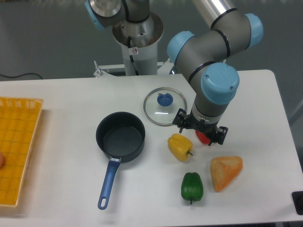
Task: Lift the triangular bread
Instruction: 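Move the gripper over the orange triangular bread slice and lower it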
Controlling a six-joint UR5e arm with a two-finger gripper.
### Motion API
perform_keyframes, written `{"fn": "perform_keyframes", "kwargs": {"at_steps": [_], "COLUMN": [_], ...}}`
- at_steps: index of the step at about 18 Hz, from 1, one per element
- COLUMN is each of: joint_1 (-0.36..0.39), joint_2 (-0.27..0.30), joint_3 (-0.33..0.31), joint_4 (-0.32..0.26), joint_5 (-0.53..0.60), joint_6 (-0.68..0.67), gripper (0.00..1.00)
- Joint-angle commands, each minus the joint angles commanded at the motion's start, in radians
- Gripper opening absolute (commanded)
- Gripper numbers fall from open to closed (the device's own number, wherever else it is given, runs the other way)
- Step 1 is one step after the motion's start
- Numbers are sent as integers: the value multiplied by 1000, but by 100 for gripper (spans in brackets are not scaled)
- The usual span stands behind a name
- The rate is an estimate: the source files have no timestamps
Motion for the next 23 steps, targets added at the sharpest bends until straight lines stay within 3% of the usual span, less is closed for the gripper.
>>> {"fn": "perform_keyframes", "kwargs": {"at_steps": [4,7,13,20,23], "joint_1": [0,2,17,29,31], "joint_2": [-2,-6,-38,-104,-135], "joint_3": [0,0,12,41,43], "joint_4": [5,63,63,71,116], "joint_5": [12,11,43,46,49], "joint_6": [-2,12,9,14,15], "gripper": [100,100,100,100,99]}}
